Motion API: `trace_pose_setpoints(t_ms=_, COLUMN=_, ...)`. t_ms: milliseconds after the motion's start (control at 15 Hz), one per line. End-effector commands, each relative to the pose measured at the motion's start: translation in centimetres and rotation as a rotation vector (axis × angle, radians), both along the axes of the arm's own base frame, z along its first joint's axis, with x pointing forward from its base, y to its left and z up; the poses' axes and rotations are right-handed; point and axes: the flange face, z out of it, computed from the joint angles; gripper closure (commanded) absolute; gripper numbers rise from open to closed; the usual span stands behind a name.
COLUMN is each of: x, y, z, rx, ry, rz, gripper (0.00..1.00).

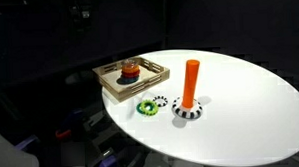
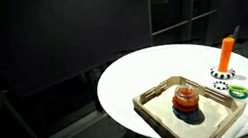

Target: Remove the colorless ring from the pile in the crate and put it on the table outside the crate

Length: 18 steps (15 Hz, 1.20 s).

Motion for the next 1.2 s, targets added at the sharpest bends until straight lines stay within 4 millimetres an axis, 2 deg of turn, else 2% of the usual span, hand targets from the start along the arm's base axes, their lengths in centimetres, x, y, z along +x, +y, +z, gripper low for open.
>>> trace_pose_setpoints(t_ms=0, x=0.0, y=0.0, z=0.0, rx=0.0, ry=0.001, rz=0.0, gripper=0.0)
trace_pose_setpoints(t_ms=267, x=0.0, y=0.0, z=0.0, rx=0.0, ry=0.001, rz=0.0, gripper=0.0)
trace_pose_setpoints(t_ms=467, x=1.0, y=-0.3, z=-0.1, rx=-0.013, ry=-0.013, rz=-0.03, gripper=0.0)
trace_pose_setpoints(t_ms=867, x=4.9, y=-0.7, z=0.3, rx=0.03, ry=-0.044, rz=-0.116, gripper=0.0)
trace_pose_setpoints(t_ms=1133, x=8.1, y=0.5, z=-0.1, rx=0.085, ry=-0.085, rz=-0.142, gripper=0.0)
